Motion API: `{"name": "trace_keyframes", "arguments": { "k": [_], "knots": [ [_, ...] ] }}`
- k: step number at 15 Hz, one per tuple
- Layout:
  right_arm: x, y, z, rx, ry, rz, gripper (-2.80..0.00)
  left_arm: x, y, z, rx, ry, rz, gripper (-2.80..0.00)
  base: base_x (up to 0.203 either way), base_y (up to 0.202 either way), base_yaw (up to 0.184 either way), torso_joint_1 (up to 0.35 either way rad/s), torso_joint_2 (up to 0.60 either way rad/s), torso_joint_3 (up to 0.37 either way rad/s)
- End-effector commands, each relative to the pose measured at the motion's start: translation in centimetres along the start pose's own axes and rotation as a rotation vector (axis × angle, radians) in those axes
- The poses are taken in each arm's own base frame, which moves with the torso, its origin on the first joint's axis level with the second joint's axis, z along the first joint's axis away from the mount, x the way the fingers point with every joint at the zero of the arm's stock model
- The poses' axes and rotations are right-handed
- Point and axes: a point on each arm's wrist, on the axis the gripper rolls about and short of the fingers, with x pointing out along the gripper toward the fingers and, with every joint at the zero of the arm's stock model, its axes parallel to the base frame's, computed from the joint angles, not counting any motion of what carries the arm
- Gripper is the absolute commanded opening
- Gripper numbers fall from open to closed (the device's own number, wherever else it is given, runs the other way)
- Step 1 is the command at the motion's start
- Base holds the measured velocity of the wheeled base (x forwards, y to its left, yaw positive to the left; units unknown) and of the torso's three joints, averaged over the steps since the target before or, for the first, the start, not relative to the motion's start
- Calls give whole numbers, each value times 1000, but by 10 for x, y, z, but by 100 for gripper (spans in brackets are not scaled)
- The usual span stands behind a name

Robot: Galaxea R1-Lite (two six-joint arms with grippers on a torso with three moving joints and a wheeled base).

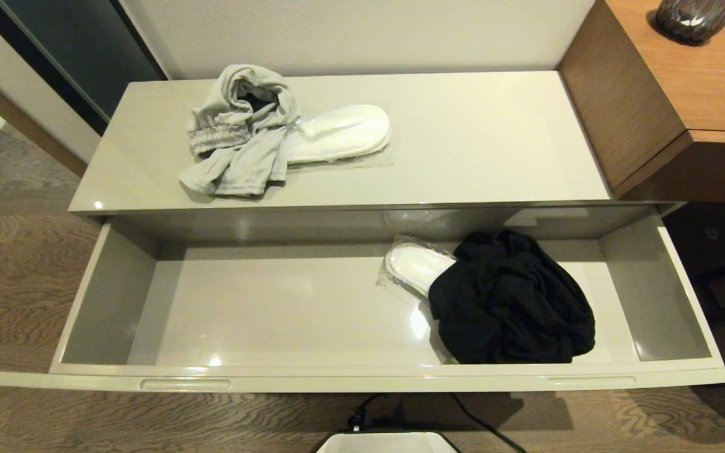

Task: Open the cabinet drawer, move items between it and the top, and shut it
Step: Close the drawer

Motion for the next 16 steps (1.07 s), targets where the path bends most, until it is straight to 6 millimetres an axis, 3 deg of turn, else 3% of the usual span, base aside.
{"name": "trace_keyframes", "arguments": {
  "k": [1, 6, 8, 11, 13, 16],
  "knots": [
    [0, 0, 0, 1, 1, 0, -280, 0, 0, 0, 15, 12, -1, -280, 0, 0, 0, 0, 0, 0],
    [0, 0, 0, 0, 1, 0, -280, 0, -1, -2, 67, 25, -33, -280, 0, 0, 0, 0, 0, 0],
    [0, 0, 0, -1, 1, 0, -280, 1, -3, -6, 191, 45, -125, -280, 0, 0, 0, 0, 0, 0],
    [0, 0, 0, 1, 1, 0, -280, 2, -3, -7, 168, 44, -127, -280, 0, 0, 0, 0, 0, 0],
    [0, 0, 0, 1, 1, 0, -280, 3, -2, -6, 43, 23, -89, -280, 0, 0, 0, 0, 0, 0],
    [0, 0, 0, 1, 1, 0, -280, 3, -2, -6, 39, 19, -84, -280, 0, 0, 0, 0, 0, 0]
  ]
}}
